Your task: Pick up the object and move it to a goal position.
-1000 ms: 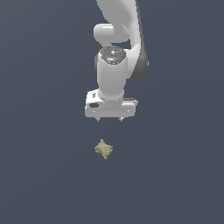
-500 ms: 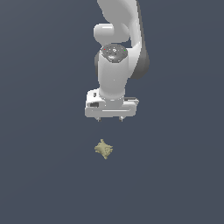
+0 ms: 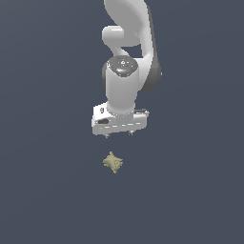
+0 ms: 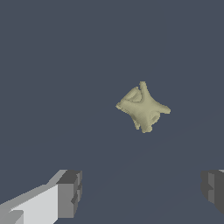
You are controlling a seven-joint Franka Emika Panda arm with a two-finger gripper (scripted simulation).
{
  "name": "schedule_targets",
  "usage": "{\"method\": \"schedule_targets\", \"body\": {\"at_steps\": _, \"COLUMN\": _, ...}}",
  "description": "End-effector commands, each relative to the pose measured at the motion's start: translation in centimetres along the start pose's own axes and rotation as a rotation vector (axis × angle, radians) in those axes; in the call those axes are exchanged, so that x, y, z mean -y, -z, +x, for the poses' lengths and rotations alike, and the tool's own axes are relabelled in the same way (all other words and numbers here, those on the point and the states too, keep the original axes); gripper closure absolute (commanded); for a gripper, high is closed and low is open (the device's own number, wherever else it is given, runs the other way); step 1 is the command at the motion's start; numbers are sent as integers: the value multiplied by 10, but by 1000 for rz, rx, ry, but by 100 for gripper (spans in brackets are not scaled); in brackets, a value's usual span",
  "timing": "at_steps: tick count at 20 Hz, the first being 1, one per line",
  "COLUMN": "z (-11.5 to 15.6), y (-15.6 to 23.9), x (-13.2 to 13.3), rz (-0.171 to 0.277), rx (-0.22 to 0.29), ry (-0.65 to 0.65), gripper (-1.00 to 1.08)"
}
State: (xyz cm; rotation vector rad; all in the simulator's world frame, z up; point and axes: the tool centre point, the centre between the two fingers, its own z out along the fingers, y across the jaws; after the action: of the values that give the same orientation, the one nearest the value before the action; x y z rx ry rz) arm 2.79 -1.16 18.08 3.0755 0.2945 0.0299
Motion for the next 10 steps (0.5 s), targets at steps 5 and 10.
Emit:
{"method": "schedule_targets", "body": {"at_steps": 5, "z": 13, "y": -15, "x": -6, "rz": 5, "rx": 5, "ry": 146, "gripper": -92}}
{"method": "schedule_targets", "body": {"at_steps": 10, "z": 23, "y": -29, "x": -12, "rz": 12, "rx": 8, "ry": 272, "gripper": -92}}
